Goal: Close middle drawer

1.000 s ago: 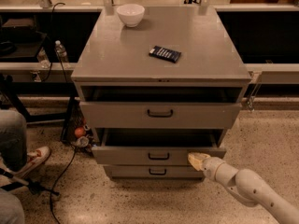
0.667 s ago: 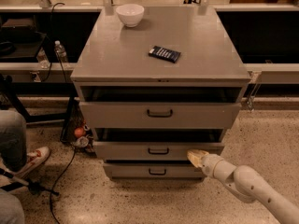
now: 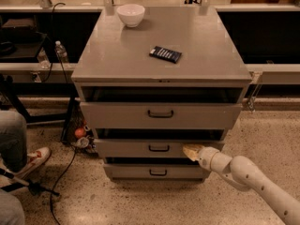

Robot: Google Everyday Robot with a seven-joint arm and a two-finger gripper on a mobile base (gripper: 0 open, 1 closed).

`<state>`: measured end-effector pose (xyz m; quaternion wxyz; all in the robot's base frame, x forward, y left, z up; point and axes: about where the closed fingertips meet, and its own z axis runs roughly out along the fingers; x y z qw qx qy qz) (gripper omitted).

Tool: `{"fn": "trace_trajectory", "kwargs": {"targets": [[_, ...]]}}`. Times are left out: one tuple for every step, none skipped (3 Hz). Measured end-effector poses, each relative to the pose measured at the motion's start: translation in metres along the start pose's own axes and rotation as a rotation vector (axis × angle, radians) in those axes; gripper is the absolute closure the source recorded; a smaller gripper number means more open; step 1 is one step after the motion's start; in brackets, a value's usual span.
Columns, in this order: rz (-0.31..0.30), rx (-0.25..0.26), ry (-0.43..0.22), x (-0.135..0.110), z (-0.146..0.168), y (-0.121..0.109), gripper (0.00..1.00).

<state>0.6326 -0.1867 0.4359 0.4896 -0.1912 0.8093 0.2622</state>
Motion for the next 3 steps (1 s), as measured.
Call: {"fn": "trace_trajectory", "kwargs": {"targets": [[0.0,0.0,0.0,0.001,-0.001,0.001,1.0],[0.018,0.023,0.004,0.013,-0.019,0.008,1.0],[0.087,0.098,0.039,0.047,-0.064,0.011,1.0]]}}
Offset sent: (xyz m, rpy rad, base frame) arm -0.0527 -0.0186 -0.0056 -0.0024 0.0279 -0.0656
